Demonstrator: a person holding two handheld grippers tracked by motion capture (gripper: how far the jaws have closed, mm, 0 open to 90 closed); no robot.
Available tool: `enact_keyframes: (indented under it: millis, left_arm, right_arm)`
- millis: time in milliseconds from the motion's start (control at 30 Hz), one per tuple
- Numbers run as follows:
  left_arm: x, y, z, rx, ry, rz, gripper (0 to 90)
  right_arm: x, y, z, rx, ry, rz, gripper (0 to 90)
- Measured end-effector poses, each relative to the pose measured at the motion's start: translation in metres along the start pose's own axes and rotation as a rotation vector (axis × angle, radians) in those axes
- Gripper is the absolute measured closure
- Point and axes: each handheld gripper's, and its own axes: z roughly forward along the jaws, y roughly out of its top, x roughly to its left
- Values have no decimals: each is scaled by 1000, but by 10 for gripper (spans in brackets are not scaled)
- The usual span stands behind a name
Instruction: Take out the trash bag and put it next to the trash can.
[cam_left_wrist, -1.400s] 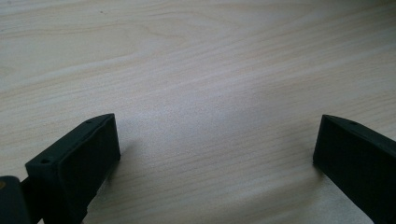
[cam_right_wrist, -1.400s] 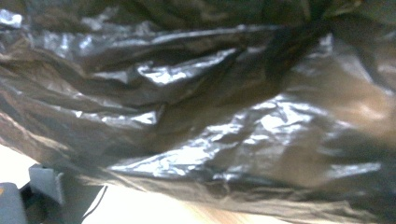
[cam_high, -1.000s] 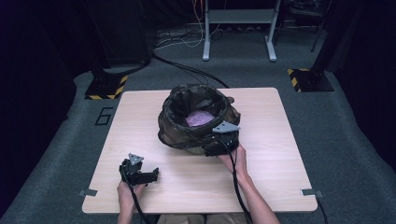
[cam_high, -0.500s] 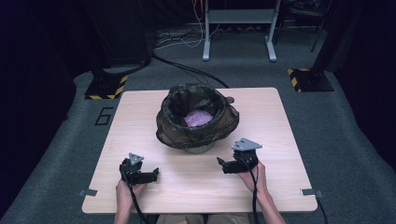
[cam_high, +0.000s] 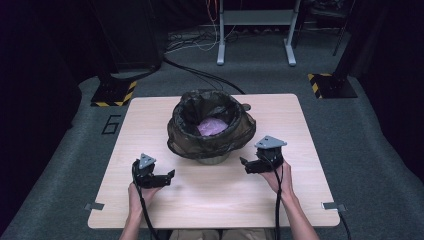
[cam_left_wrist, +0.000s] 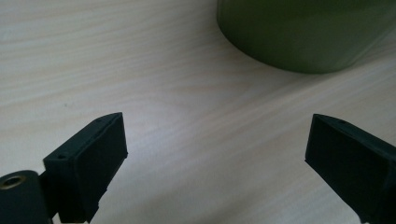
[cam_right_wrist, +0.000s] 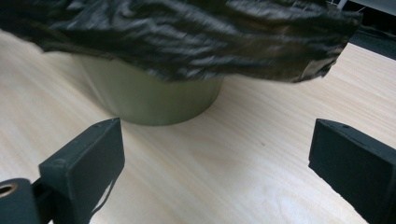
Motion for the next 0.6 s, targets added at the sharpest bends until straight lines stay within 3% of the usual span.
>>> enact_keyframes:
  millis: [233, 333, 500, 600]
  left_arm:
    - [0, 21, 10, -32, -7, 37, 135]
    - [-1, 28, 11, -58, -3, 54, 147]
    - [-5, 38, 14, -109, 8, 96, 195]
    - [-8, 43, 16, -141, 9, 130, 336]
  right_arm:
    - [-5, 11, 10, 8, 0, -16, 45]
    - [-8, 14, 13, 2, 5, -16, 104]
    - [-10, 21, 15, -16, 22, -42, 248]
    - [-9, 23, 16, -19, 16, -45, 421]
